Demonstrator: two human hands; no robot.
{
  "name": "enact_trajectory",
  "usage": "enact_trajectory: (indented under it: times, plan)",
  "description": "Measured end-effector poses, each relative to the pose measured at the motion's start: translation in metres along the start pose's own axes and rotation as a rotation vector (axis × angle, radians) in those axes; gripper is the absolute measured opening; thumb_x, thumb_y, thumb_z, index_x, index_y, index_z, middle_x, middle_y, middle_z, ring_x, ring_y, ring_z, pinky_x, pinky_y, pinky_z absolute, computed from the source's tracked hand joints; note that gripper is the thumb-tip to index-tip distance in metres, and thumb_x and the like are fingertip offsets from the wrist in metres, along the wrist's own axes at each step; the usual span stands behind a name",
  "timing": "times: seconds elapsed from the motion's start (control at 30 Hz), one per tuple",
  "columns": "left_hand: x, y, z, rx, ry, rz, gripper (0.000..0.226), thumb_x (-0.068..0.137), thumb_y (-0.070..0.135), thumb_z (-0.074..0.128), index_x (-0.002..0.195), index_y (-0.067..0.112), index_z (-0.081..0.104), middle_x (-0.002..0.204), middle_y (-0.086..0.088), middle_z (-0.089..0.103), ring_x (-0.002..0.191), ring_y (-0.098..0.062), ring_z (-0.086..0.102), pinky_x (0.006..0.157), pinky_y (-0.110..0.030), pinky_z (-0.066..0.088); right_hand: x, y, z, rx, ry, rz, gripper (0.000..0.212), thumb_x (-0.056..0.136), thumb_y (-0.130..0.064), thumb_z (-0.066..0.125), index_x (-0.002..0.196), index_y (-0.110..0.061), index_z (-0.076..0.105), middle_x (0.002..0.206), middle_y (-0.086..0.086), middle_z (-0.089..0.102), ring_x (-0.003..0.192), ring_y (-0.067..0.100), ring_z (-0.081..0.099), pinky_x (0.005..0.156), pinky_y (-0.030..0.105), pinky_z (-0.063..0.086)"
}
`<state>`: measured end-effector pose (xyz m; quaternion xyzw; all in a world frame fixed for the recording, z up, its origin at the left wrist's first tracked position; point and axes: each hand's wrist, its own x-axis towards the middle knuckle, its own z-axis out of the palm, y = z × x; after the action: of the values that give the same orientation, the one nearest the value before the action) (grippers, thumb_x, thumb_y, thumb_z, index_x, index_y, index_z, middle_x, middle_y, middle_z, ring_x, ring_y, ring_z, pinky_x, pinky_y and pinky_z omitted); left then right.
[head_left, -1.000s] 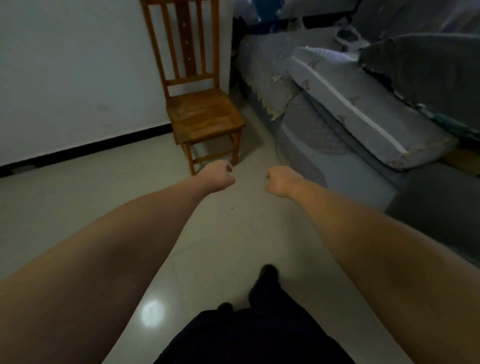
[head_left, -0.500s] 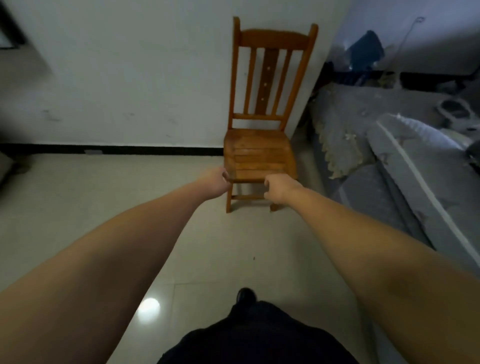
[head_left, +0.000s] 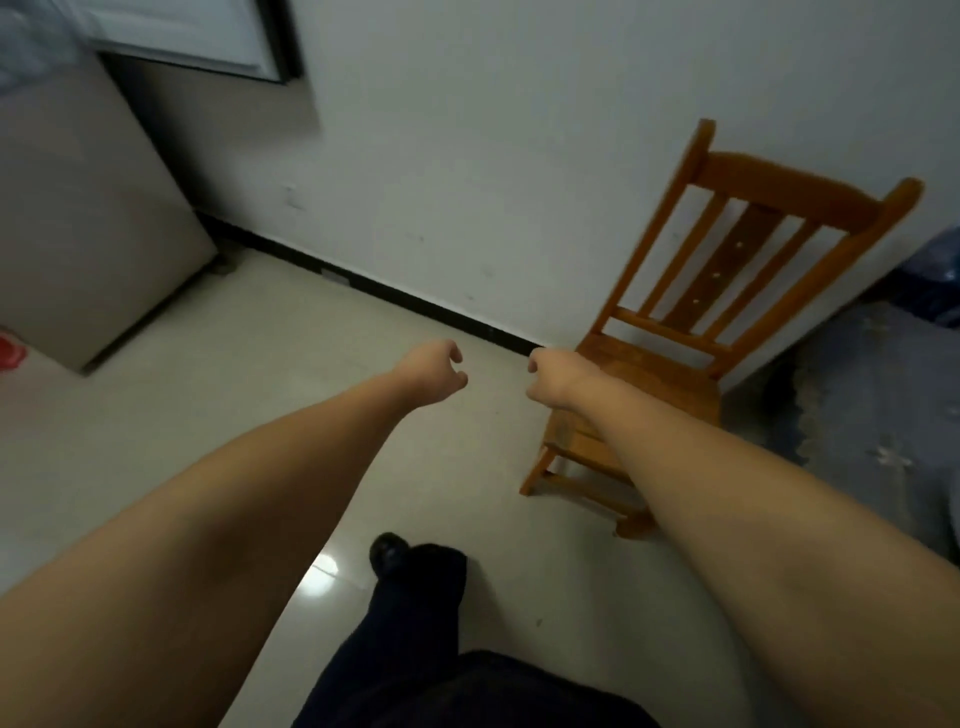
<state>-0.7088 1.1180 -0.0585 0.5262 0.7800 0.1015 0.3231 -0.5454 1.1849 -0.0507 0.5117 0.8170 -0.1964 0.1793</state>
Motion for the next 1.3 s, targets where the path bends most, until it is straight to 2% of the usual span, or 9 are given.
enact_trajectory:
  times: [0.13,0.27,0.4,0.77,1.1,1.3]
  plan:
    - [0.049,-0.034,-0.045,-0.021,0.053,-0.055,0.039,0.090,0.024,0.059,0.127,0.011,0.054,0.126,-0.011,0.060,0.115,-0.028,0.056,0.096,-0.032,0.043,0.064,-0.040,-0.026,-0.013,0.014,-0.060,0.035,0.093,-0.015,0.048,0.127,-0.007,0.052,0.126,0.012,0.054,0.111,0.030,0.055,0.093,0.040,0.050]
    - [0.092,-0.057,-0.102,-0.025,0.084,-0.079,0.040,0.091,0.024,0.057,0.129,0.012,0.053,0.127,-0.009,0.060,0.115,-0.027,0.057,0.093,-0.029,0.042,0.126,-0.077,-0.060,-0.054,0.018,-0.082,0.032,0.093,-0.017,0.052,0.124,-0.008,0.054,0.127,0.013,0.055,0.113,0.029,0.055,0.091,0.034,0.047]
    - [0.122,-0.090,-0.159,-0.072,0.163,-0.127,0.039,0.091,0.022,0.057,0.128,0.010,0.053,0.128,-0.011,0.059,0.114,-0.028,0.057,0.093,-0.030,0.043,0.178,-0.131,-0.090,-0.052,0.034,-0.179,0.033,0.093,-0.018,0.052,0.125,-0.007,0.054,0.126,0.014,0.056,0.113,0.030,0.055,0.090,0.033,0.046]
    - [0.184,-0.197,-0.247,-0.143,0.258,-0.392,0.039,0.092,0.021,0.056,0.129,0.008,0.054,0.129,-0.013,0.057,0.117,-0.029,0.056,0.094,-0.030,0.044,0.309,-0.280,-0.136,-0.201,-0.028,-0.467,0.034,0.091,-0.016,0.051,0.123,-0.006,0.057,0.124,0.015,0.058,0.111,0.030,0.056,0.092,0.035,0.049]
    - [0.284,-0.250,-0.364,-0.252,0.479,-0.494,0.037,0.091,0.019,0.056,0.126,0.008,0.056,0.127,-0.011,0.058,0.117,-0.026,0.054,0.092,-0.026,0.041,0.444,-0.391,-0.236,-0.301,0.023,-0.681,0.039,0.095,-0.019,0.050,0.133,-0.008,0.049,0.133,0.015,0.052,0.120,0.031,0.051,0.099,0.038,0.045]
    - [0.309,-0.290,-0.400,-0.280,0.496,-0.573,0.037,0.091,0.020,0.056,0.126,0.008,0.056,0.127,-0.012,0.059,0.116,-0.027,0.055,0.094,-0.029,0.042,0.492,-0.459,-0.264,-0.363,0.028,-0.776,0.037,0.094,-0.020,0.052,0.129,-0.007,0.052,0.129,0.015,0.054,0.117,0.031,0.053,0.096,0.039,0.047]
